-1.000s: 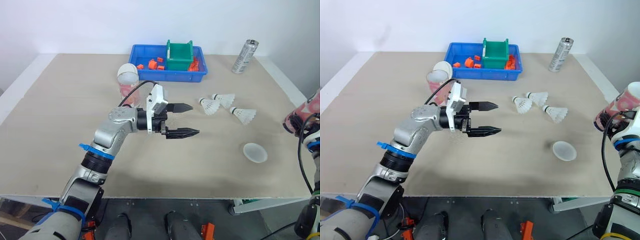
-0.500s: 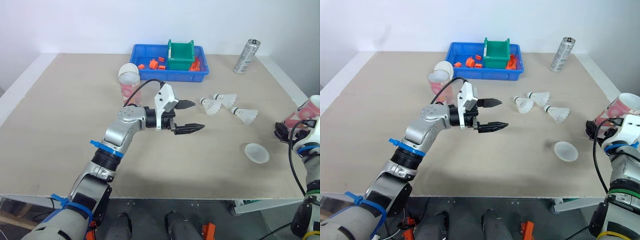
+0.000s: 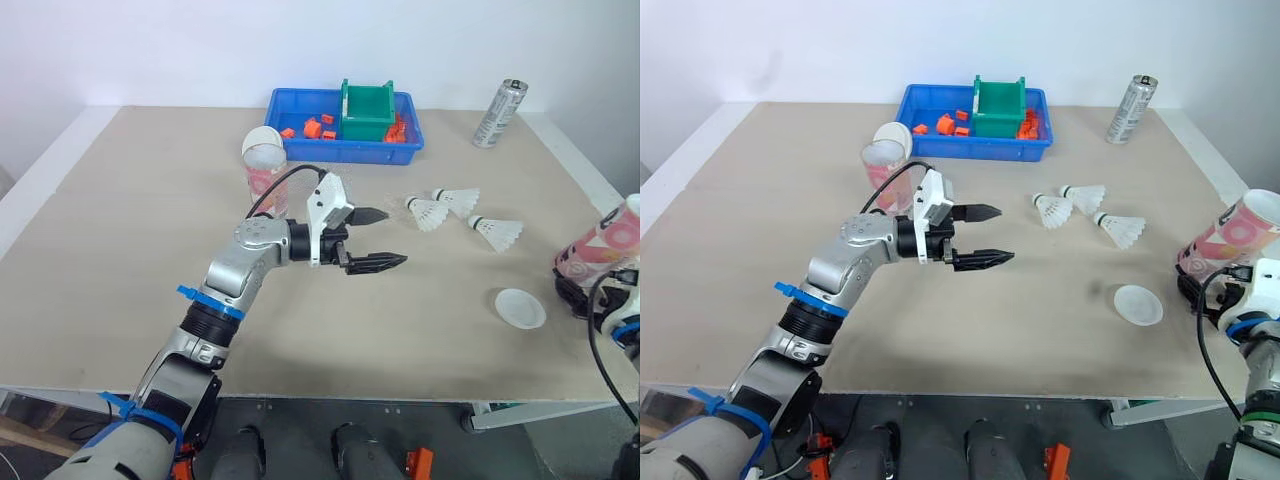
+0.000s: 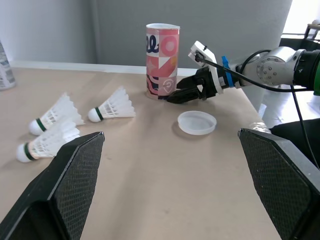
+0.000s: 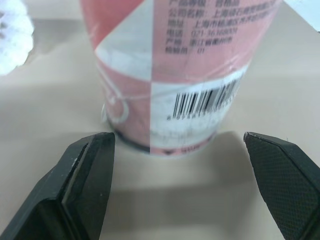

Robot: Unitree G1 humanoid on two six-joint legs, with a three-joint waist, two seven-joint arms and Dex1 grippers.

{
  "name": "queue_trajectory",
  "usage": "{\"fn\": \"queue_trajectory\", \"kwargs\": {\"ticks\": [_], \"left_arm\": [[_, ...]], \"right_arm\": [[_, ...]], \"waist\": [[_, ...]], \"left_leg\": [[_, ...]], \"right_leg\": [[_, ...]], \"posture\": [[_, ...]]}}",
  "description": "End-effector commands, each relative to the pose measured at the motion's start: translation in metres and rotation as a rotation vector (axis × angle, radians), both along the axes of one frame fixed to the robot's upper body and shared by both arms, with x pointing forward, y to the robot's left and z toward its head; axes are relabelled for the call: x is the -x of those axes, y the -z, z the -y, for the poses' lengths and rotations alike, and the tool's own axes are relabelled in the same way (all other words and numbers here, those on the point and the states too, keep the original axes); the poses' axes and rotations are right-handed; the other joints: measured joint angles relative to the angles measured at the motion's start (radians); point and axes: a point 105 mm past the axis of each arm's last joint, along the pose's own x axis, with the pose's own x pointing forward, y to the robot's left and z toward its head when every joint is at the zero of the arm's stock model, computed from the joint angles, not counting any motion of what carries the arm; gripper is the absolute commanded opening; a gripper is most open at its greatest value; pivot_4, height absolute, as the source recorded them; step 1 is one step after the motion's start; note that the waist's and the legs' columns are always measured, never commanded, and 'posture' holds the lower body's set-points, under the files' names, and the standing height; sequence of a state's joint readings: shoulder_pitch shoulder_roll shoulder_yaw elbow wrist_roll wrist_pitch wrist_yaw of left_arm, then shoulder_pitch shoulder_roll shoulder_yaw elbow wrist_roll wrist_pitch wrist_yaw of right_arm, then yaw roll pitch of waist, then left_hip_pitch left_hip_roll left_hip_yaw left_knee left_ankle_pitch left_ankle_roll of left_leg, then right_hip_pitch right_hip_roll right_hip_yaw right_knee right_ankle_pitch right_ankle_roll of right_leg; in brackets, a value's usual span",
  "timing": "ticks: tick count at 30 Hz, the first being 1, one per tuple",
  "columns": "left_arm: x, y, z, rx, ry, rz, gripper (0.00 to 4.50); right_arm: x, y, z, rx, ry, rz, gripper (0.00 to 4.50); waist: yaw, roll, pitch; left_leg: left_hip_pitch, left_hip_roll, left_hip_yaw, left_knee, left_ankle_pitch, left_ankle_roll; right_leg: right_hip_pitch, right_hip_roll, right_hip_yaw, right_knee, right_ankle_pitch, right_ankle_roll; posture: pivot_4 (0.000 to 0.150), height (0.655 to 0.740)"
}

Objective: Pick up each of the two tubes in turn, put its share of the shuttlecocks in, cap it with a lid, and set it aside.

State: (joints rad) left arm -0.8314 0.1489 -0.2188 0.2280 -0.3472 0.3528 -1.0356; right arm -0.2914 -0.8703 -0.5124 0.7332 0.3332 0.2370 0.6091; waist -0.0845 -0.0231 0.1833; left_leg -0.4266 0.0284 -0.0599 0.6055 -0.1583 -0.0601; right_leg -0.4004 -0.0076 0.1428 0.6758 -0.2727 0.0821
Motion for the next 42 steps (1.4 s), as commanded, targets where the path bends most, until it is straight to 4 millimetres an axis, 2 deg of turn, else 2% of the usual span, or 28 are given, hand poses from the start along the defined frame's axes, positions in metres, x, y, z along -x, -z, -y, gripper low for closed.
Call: {"fn": "queue_trajectory", "kwargs": {"ticks": [1,3,4,7,9,11,15,17,21,23,25,29,35,42], "left_arm": [[0.003,-0.006,-0.011,0.010,-0.009,0.022,4.50],[0.003,0.003,-0.022,-0.020,-0.033,-0.002,4.50],[0.004,0.011,-0.030,-0.047,-0.045,-0.020,4.50],[0.009,0.030,-0.050,-0.102,-0.073,-0.069,4.50],[0.011,0.041,-0.066,-0.124,-0.121,-0.094,4.50],[0.010,0.051,-0.087,-0.126,-0.213,-0.123,4.50],[0.016,0.062,-0.123,-0.075,-0.425,-0.179,4.50],[0.015,0.066,-0.139,-0.055,-0.554,-0.168,4.50],[-0.008,0.066,-0.182,0.061,-0.943,-0.192,4.50],[-0.014,0.072,-0.196,0.070,-1.041,-0.210,4.50],[-0.019,0.080,-0.201,0.047,-1.062,-0.224,4.50],[-0.034,0.084,-0.193,0.016,-1.015,-0.197,4.50],[-0.058,0.085,-0.171,-0.035,-0.880,-0.165,4.50],[-0.086,0.077,-0.172,-0.077,-0.856,-0.101,4.50]], "right_arm": [[0.014,-0.036,0.014,0.050,0.006,0.068,4.42],[0.020,-0.053,0.013,0.032,-0.010,0.118,4.42],[0.021,-0.065,0.001,0.000,-0.084,0.152,4.42],[0.030,-0.090,-0.043,-0.058,-0.314,0.216,4.42],[0.040,-0.107,-0.084,-0.078,-0.500,0.258,4.42],[0.045,-0.115,-0.120,-0.068,-0.645,0.264,4.42],[0.037,-0.105,-0.181,-0.043,-0.839,0.206,4.42],[0.029,-0.096,-0.202,-0.036,-0.886,0.194,4.42],[0.002,-0.081,-0.227,-0.017,-0.887,0.217,4.42],[-0.010,-0.075,-0.237,-0.001,-0.878,0.234,4.42],[-0.016,-0.076,-0.253,-0.014,-0.910,0.261,4.42],[-0.011,-0.084,-0.278,-0.031,-0.991,0.315,4.42],[-0.007,-0.088,-0.291,-0.029,-1.024,0.347,4.42],[-0.002,-0.086,-0.295,-0.030,-1.042,0.338,4.42]], "waist": [[0.001,0.001,0.000],[-0.002,0.001,-0.001],[-0.003,0.002,-0.001],[-0.011,0.004,-0.001],[-0.013,0.004,-0.001],[-0.013,0.003,-0.001],[-0.014,0.000,0.000],[-0.010,-0.003,0.000],[0.009,-0.004,0.001],[0.013,-0.004,0.001],[0.014,-0.004,0.001],[0.021,-0.004,0.001],[0.036,-0.005,0.001],[0.036,-0.005,0.001]], "left_leg": [[0.000,0.000,0.000,0.000,0.000,0.000],[0.001,0.000,0.000,0.000,0.000,0.000],[0.001,0.000,0.000,0.000,0.000,0.000],[0.003,0.001,0.000,-0.001,0.000,0.000],[0.003,0.001,-0.001,-0.001,0.000,0.000],[0.004,0.002,-0.001,0.000,0.000,0.000],[0.004,0.002,-0.001,0.002,0.000,0.000],[0.003,0.003,-0.001,0.004,0.000,0.000],[0.001,0.002,-0.001,0.009,0.000,0.000],[-0.001,0.002,-0.001,0.012,0.000,0.000],[-0.002,0.002,-0.001,0.014,0.000,0.000],[-0.006,0.001,-0.001,0.013,0.000,-0.001],[-0.011,0.001,-0.003,0.013,0.000,-0.001],[-0.011,0.001,-0.003,0.013,0.000,0.000]], "right_leg": [[0.000,0.000,0.000,0.000,0.000,0.000],[0.001,0.000,0.000,0.000,0.000,0.000],[0.001,0.000,0.000,0.000,0.000,0.000],[0.002,0.001,0.000,0.001,0.000,-0.001],[0.002,0.001,0.000,0.002,0.000,-0.001],[0.003,0.002,0.000,0.002,0.000,-0.001],[0.004,0.001,-0.001,0.002,0.000,-0.001],[0.004,0.001,-0.001,0.001,0.000,-0.003],[0.005,0.000,-0.001,0.001,0.000,-0.004],[0.005,0.000,-0.002,0.001,0.000,-0.003],[0.005,0.000,-0.002,0.000,0.001,-0.002],[0.003,0.000,-0.002,-0.001,0.004,0.003],[-0.002,0.000,-0.003,-0.001,0.004,0.004],[-0.002,0.000,-0.004,-0.001,0.004,0.004]], "posture": [[0.150,0.7367],[0.150,0.7367],[0.150,0.7367],[0.150,0.7367],[0.150,0.7367],[0.150,0.7367],[0.150,0.7367],[0.150,0.7367],[0.150,0.7367],[0.150,0.7367],[0.150,0.7367],[0.150,0.7367],[0.150,0.7367],[0.150,0.7367]]}}
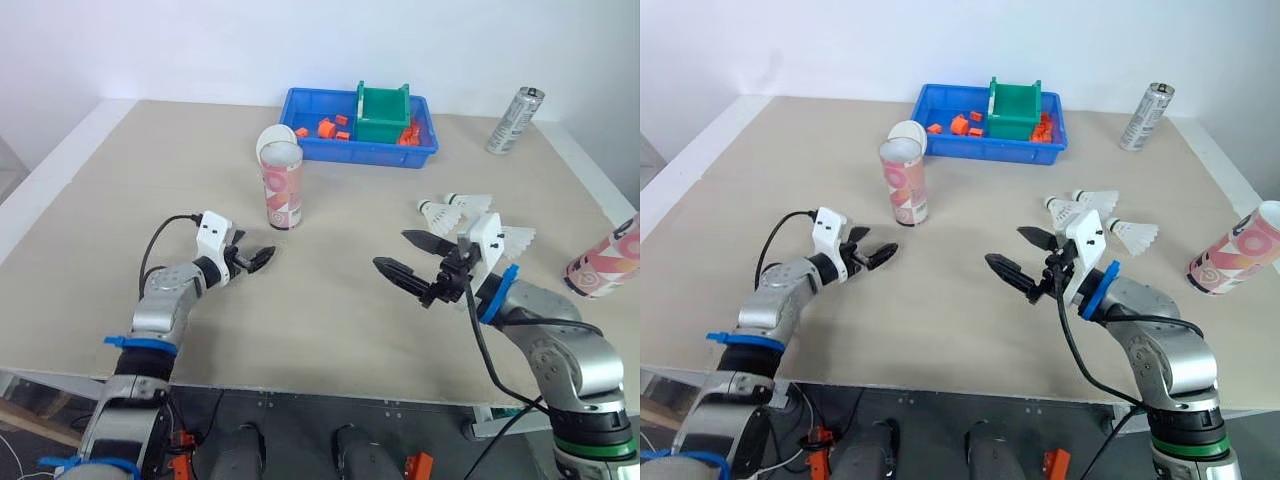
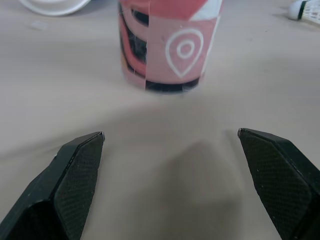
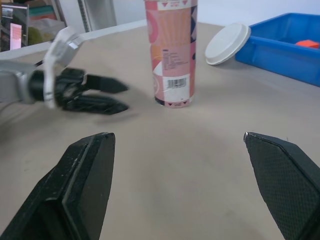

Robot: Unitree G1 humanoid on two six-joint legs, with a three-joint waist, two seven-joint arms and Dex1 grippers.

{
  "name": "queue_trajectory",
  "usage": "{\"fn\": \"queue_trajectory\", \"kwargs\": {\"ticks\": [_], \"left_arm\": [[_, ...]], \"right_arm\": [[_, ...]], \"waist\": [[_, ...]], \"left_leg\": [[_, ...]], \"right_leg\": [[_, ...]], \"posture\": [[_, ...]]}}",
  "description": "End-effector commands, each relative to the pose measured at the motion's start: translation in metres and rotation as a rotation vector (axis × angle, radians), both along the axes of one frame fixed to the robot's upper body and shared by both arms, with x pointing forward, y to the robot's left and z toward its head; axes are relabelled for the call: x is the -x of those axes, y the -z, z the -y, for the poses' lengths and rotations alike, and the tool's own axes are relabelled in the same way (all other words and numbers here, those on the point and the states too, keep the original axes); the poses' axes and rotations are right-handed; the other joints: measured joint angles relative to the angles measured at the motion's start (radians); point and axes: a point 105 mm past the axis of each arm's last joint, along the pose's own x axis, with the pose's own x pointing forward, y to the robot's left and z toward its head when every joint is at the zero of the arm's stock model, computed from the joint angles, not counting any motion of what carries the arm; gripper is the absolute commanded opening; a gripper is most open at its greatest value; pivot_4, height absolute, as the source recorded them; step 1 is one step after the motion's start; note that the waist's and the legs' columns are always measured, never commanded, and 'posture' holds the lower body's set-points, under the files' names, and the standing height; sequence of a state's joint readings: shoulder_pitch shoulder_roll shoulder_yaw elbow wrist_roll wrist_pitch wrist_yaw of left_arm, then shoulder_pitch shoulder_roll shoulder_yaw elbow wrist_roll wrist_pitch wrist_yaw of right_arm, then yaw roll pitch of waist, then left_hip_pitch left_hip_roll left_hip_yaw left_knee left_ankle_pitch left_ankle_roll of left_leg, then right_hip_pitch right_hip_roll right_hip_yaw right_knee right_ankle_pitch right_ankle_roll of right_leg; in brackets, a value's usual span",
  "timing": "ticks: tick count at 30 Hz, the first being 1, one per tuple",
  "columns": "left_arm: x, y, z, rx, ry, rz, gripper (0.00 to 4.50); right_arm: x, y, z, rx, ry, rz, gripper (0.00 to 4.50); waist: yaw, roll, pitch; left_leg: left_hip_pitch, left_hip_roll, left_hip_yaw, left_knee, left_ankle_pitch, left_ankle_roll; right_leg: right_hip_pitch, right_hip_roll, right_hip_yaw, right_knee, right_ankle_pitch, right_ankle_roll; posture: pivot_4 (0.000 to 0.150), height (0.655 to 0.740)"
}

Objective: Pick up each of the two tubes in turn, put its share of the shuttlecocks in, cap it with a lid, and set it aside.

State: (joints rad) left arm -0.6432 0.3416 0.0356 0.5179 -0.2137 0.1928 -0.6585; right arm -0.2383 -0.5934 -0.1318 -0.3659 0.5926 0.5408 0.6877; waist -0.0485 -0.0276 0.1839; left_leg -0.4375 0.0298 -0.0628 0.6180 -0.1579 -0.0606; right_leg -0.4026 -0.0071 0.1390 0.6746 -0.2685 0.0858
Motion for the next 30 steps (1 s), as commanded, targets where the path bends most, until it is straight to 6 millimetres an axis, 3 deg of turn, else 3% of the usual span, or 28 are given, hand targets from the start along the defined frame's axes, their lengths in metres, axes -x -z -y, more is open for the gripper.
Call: {"fn": "queue_trajectory", "kwargs": {"ticks": [1,10,23,30], "left_arm": [[-0.011,-0.013,-0.002,-0.040,0.010,0.064,4.50],[-0.033,-0.035,0.028,-0.046,0.104,0.113,4.50],[-0.047,-0.049,0.062,-0.027,0.117,0.118,4.50],[-0.052,-0.054,0.069,0.015,0.065,0.127,4.50]], "right_arm": [[0.008,-0.012,-0.005,0.008,-0.025,0.056,4.42],[0.027,-0.021,-0.021,0.018,-0.103,0.063,4.42],[0.033,-0.025,-0.025,0.033,-0.107,0.067,4.42],[0.034,-0.023,-0.024,0.036,-0.096,0.059,4.42]], "waist": [[0.000,0.000,0.000],[0.001,0.000,0.000],[0.001,0.000,0.000],[0.001,0.000,0.000]], "left_leg": [[0.000,0.000,0.000,0.000,0.000,0.000],[-0.003,-0.001,-0.003,0.000,0.000,0.000],[-0.005,-0.001,-0.005,0.000,0.000,0.000],[-0.005,-0.001,-0.006,0.000,0.000,0.000]], "right_leg": [[0.000,0.000,0.000,0.000,0.000,0.000],[0.000,0.000,-0.002,-0.001,0.000,0.000],[0.000,0.000,-0.004,-0.002,0.000,0.001],[0.000,0.000,-0.004,-0.001,0.000,0.001]], "posture": [[0.150,0.7367],[0.150,0.7367],[0.150,0.7367],[0.150,0.7367]]}}
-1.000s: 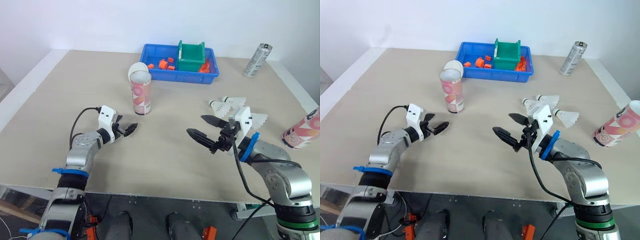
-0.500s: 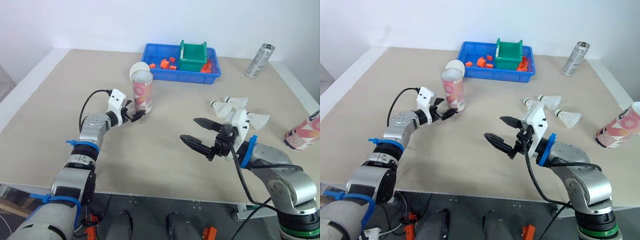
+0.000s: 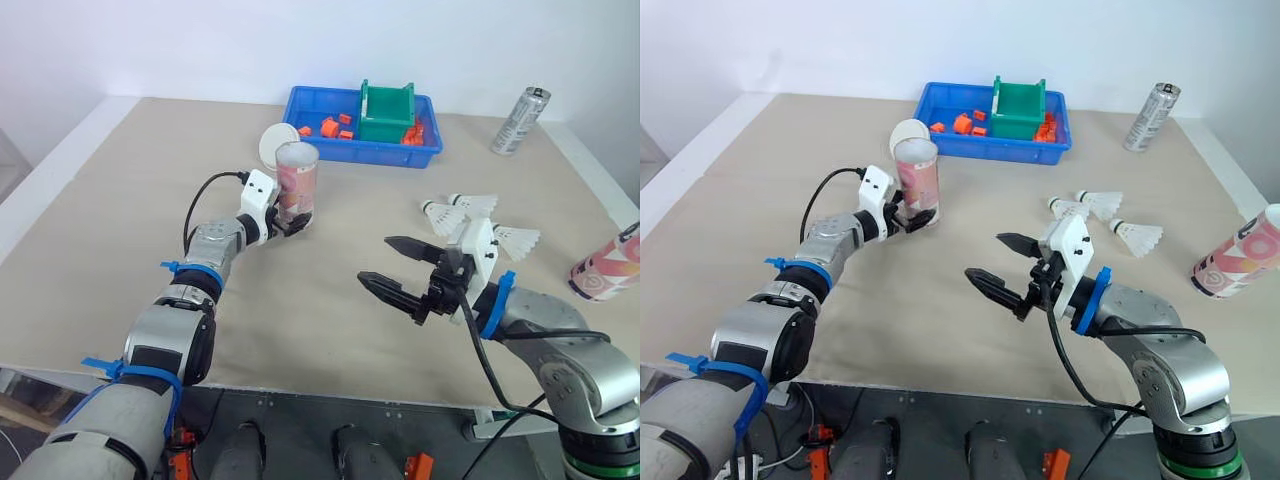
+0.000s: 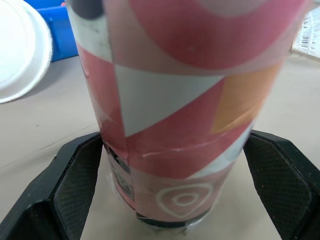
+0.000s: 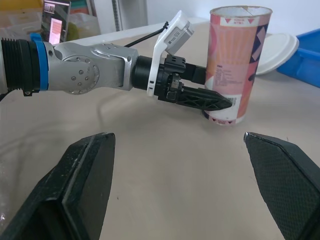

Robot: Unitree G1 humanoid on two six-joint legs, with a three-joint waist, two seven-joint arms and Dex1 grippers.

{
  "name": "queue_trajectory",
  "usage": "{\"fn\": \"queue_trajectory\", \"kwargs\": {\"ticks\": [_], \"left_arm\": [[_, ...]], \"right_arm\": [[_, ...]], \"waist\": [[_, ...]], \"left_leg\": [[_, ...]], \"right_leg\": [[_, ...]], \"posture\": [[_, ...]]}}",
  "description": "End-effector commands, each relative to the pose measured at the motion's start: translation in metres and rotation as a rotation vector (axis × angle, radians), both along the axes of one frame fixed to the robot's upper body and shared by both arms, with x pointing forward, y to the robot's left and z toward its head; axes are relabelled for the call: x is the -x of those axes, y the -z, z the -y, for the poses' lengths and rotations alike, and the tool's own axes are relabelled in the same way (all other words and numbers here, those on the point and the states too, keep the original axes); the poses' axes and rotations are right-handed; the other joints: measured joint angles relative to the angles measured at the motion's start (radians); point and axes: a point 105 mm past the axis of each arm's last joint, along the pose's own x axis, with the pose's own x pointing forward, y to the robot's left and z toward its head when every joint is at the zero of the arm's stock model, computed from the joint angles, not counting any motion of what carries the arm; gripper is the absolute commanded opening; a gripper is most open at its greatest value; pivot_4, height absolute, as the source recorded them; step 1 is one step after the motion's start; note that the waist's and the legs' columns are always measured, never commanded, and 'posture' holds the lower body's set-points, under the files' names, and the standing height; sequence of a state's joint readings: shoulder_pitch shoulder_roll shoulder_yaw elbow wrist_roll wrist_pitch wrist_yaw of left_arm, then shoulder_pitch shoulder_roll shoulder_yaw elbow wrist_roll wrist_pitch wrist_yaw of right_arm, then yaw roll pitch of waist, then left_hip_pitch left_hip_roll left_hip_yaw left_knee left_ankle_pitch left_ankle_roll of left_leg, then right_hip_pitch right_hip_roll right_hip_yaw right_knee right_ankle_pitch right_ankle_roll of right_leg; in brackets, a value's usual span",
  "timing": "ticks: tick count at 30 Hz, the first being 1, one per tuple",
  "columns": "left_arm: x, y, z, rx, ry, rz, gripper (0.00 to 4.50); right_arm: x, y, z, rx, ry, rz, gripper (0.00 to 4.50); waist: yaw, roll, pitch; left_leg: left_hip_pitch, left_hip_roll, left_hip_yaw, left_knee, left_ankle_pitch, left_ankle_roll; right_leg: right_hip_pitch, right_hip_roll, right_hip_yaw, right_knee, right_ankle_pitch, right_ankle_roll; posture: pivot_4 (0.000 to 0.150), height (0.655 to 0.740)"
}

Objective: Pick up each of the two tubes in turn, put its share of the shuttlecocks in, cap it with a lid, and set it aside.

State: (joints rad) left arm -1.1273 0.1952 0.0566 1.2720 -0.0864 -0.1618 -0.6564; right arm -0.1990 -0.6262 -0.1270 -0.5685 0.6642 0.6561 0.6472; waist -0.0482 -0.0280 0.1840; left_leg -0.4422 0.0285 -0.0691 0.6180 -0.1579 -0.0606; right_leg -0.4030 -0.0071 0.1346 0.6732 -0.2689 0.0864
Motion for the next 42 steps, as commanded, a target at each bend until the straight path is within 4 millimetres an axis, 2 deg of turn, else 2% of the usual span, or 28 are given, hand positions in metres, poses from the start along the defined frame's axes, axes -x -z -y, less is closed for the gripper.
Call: {"fn": "queue_trajectory", "kwargs": {"ticks": [1,11,15,17,42], "left_arm": [[-0.005,-0.022,0.006,0.033,-0.018,0.071,4.50],[-0.006,-0.023,0.017,0.053,-0.037,0.070,4.50],[-0.006,-0.023,0.017,0.057,-0.040,0.070,4.50],[-0.006,-0.022,0.016,0.056,-0.041,0.070,4.50],[-0.006,-0.019,0.014,0.060,-0.045,0.058,4.50]], "right_arm": [[0.006,-0.013,-0.001,-0.005,-0.007,0.056,4.42],[0.001,-0.017,0.007,-0.010,0.046,0.082,4.42],[-0.016,-0.018,0.034,-0.050,0.205,0.107,4.42],[-0.018,-0.018,0.040,-0.061,0.235,0.112,4.42],[-0.015,-0.013,0.034,-0.076,0.206,0.100,4.42]], "waist": [[0.001,0.000,0.000],[0.001,0.000,0.000],[0.001,0.000,0.000],[0.001,0.000,0.000],[0.001,0.000,0.000]], "left_leg": [[0.000,0.000,0.000,0.000,0.000,0.000],[0.000,0.000,0.000,0.000,0.000,0.000],[0.000,0.000,0.000,0.000,0.000,0.000],[0.000,0.000,0.000,0.000,0.000,0.000],[0.000,0.000,0.000,0.000,0.000,0.000]], "right_leg": [[0.000,0.000,0.000,0.000,0.000,0.000],[0.000,0.000,0.000,0.000,0.000,0.000],[0.000,0.000,0.000,0.000,0.000,0.000],[0.000,0.000,0.000,0.000,0.000,0.000],[0.000,0.000,0.000,0.000,0.000,0.000]], "posture": [[0.150,0.7367],[0.150,0.7367],[0.150,0.7367],[0.150,0.7367],[0.150,0.7367]]}}
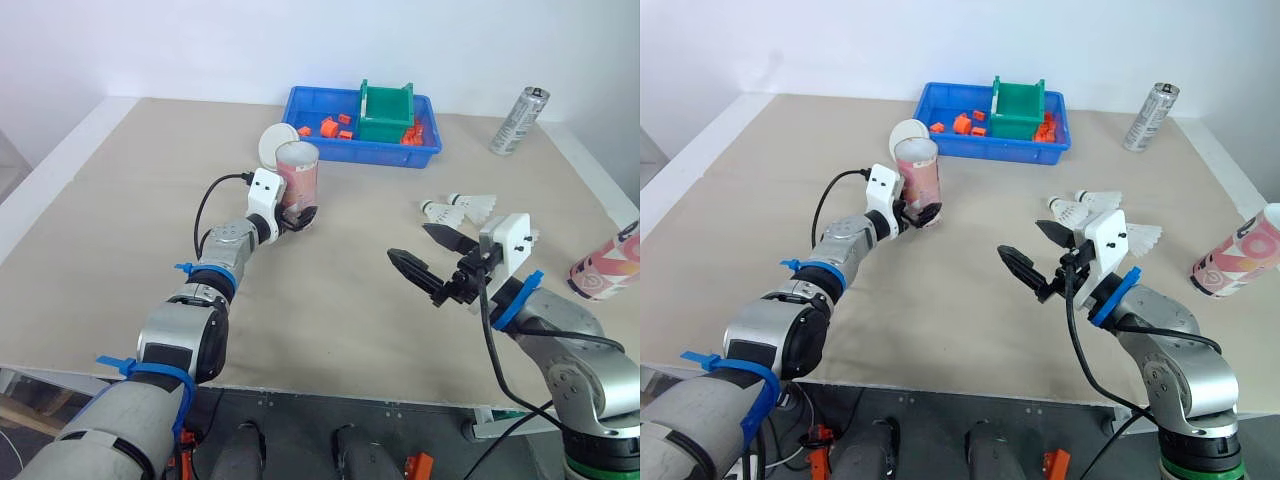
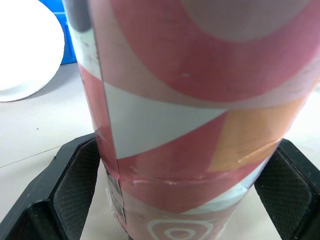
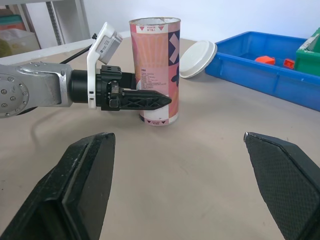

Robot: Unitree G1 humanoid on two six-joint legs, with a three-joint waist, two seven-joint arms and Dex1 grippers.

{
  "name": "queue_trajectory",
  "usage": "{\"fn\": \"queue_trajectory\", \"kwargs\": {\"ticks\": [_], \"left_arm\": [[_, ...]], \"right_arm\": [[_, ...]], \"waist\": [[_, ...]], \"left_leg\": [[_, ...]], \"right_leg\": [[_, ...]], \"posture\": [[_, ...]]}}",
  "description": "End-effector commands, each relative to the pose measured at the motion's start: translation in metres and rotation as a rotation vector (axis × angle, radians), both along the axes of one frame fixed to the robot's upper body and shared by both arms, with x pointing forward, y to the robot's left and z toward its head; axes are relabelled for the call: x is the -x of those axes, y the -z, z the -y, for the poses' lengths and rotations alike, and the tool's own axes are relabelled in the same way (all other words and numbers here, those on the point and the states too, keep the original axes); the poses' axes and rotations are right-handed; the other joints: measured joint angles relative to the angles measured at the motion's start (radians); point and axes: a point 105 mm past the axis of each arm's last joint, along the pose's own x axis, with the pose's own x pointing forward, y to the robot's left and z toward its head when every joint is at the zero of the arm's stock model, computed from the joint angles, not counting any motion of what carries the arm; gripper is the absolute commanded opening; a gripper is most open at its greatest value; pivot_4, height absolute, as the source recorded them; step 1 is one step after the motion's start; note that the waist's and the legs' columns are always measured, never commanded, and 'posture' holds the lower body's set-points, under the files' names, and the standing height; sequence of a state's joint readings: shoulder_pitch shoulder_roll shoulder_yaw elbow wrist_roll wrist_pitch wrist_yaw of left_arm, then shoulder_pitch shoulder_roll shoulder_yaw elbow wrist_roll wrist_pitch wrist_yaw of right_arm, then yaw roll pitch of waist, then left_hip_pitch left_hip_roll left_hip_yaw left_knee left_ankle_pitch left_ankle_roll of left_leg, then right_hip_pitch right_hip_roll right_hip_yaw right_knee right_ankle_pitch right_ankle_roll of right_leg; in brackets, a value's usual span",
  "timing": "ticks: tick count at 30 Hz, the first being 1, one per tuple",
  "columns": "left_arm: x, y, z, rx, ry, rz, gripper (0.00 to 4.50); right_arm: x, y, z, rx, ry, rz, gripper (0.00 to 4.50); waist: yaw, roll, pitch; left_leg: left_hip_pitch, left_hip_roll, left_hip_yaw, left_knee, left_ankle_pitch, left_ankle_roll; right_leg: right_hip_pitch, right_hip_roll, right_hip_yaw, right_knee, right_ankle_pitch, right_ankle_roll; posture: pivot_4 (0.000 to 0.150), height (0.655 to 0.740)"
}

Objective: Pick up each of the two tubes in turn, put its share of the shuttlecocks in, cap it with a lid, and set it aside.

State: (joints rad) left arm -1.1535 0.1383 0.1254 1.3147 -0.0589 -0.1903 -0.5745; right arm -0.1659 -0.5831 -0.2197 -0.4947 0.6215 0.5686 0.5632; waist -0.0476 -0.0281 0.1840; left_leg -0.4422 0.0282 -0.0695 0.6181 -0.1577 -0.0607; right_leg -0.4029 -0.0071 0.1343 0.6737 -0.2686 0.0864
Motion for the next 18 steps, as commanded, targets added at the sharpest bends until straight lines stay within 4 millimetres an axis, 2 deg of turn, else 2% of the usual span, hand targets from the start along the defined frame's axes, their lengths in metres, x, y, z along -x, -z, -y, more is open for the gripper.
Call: {"fn": "queue_trajectory", "kwargs": {"ticks": [1,2,3,4,18], "left_arm": [[-0.0024,-0.0161,0.0009,-0.001,0.004,0.053,4.50],[-0.0025,-0.0159,0.0004,-0.003,0.001,0.054,3.97],[-0.0025,-0.0155,0.0004,-0.013,0.003,0.055,3.81],[-0.0024,-0.0152,0.0001,-0.018,0.003,0.056,3.32],[-0.0004,-0.0213,-0.0070,-0.033,0.034,0.099,3.32]], "right_arm": [[0.0023,-0.0094,-0.0026,-0.003,-0.012,0.043,4.42],[0.0023,-0.0095,-0.0028,-0.004,-0.014,0.042,4.50],[0.0023,-0.0095,-0.0032,-0.005,-0.017,0.042,4.50],[0.0023,-0.0096,-0.0036,-0.006,-0.020,0.041,4.50],[0.0021,-0.0103,-0.0007,0.000,-0.006,0.045,4.50]], "waist": [[0.000,0.000,0.000],[0.000,0.000,0.000],[0.000,0.000,0.000],[0.000,0.000,0.000],[0.000,0.000,0.000]], "left_leg": [[0.000,0.000,0.000,0.000,0.000,0.000],[0.000,0.000,0.000,0.000,0.000,0.000],[0.000,0.000,0.000,0.000,0.000,0.000],[0.000,0.000,0.000,0.000,0.000,0.000],[0.000,0.000,0.000,0.000,0.000,0.000]], "right_leg": [[0.000,0.000,0.000,0.000,0.000,0.000],[0.000,0.000,0.000,0.000,0.000,0.000],[0.000,0.000,0.000,0.000,0.000,0.000],[0.000,0.000,0.000,0.000,0.000,0.000],[0.000,0.000,0.000,0.001,0.000,0.000]], "posture": [[0.150,0.7367],[0.150,0.7367],[0.150,0.7367],[0.150,0.7367],[0.150,0.7367]]}}
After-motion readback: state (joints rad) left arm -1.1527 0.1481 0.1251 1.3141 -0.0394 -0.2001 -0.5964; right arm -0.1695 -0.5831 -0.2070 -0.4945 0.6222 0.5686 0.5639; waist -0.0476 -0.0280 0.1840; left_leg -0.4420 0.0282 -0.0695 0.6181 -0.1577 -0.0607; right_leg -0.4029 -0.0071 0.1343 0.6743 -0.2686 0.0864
